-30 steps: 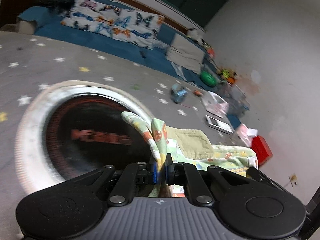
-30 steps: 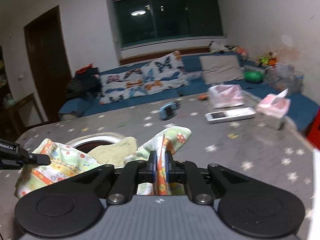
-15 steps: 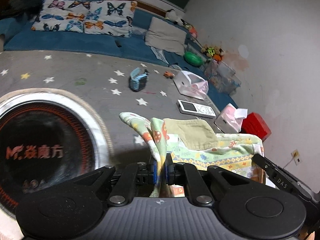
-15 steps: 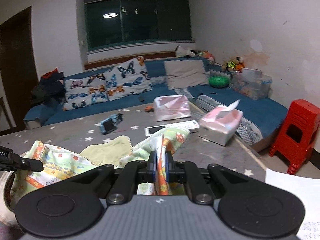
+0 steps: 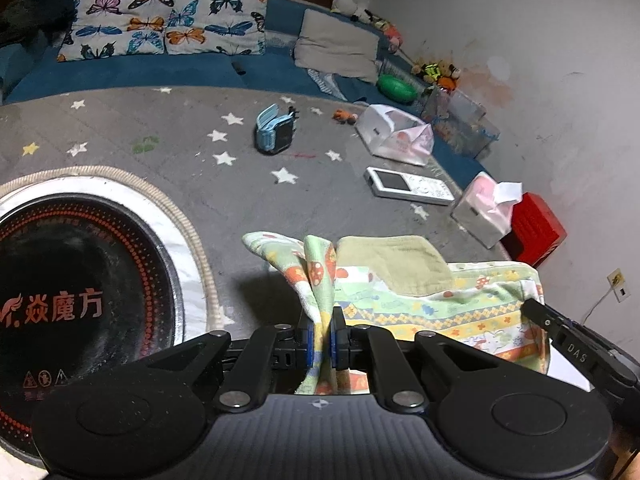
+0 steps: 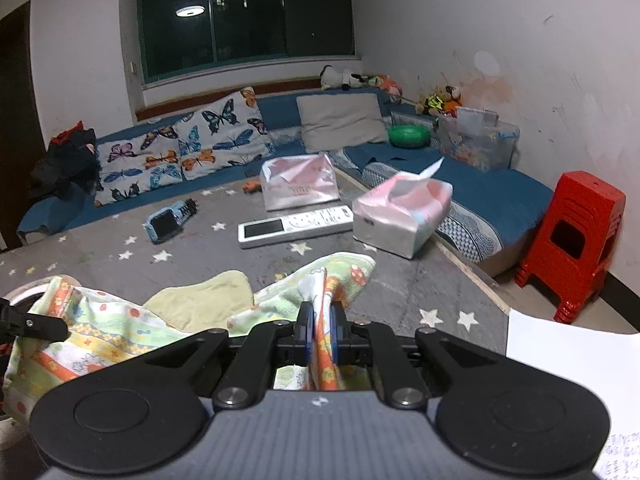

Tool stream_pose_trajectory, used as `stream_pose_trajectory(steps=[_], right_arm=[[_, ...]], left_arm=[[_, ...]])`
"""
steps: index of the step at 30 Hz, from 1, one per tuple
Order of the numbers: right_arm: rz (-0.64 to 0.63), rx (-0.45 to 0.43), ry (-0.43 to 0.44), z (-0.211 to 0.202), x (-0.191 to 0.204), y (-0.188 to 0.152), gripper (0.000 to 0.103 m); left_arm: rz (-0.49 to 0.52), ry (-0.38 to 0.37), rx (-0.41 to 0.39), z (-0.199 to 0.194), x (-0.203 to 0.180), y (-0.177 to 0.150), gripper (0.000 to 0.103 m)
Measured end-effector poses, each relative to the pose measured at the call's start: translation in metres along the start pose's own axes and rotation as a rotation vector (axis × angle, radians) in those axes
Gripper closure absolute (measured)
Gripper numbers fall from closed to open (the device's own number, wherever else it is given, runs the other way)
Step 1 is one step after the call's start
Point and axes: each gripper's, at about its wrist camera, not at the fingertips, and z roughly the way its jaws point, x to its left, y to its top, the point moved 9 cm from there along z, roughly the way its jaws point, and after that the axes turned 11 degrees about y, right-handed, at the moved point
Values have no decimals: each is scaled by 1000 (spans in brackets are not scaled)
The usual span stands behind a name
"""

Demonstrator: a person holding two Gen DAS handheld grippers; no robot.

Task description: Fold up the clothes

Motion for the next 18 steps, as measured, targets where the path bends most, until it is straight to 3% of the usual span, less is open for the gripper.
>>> stream_pose_trajectory(steps=[9, 13, 17, 18], right_arm=[[7, 55, -48, 21, -15, -15, 92], [0, 66, -59, 23, -16, -18, 86], [-10, 67, -42, 23, -10, -17, 83], [-13, 68, -32, 24, -7, -17, 80]], left_arm=[[4, 45, 44, 22, 15, -10, 94], [0, 70, 56, 26, 22, -12, 84], [-14, 83, 48, 24, 28, -8, 65], [-18, 91, 41, 23, 30, -6, 64]])
